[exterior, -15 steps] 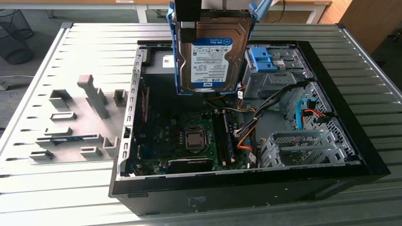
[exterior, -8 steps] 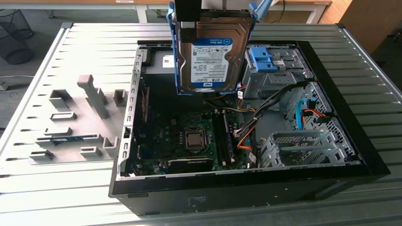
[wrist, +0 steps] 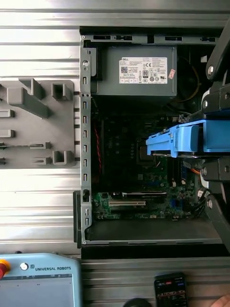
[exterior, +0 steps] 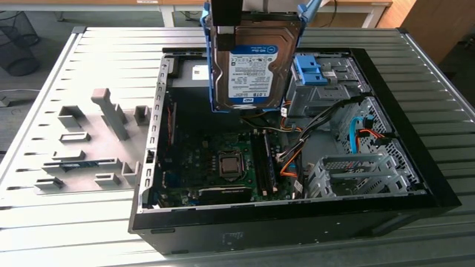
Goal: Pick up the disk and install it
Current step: 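Insert the disk into the insertion slot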
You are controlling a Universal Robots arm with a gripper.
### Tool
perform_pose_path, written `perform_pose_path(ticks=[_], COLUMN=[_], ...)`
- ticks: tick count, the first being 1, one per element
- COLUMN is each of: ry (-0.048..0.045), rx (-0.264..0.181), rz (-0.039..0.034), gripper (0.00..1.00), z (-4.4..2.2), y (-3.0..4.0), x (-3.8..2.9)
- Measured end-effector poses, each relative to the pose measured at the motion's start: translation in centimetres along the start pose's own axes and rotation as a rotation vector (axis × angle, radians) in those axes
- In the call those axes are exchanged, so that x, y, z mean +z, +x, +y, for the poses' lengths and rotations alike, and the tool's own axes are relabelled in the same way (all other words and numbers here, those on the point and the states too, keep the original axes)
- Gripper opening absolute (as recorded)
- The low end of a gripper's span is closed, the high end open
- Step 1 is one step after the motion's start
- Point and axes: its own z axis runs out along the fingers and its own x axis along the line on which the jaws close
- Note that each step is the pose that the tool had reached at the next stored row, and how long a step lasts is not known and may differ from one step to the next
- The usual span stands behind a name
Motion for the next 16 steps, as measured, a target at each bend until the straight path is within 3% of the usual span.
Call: perform_pose_path(ticks=[16], ry=[-0.0001], rx=[0.0], rz=[0.0001], gripper=[0.36], z=[-0.13], y=[-0.01], x=[0.0])
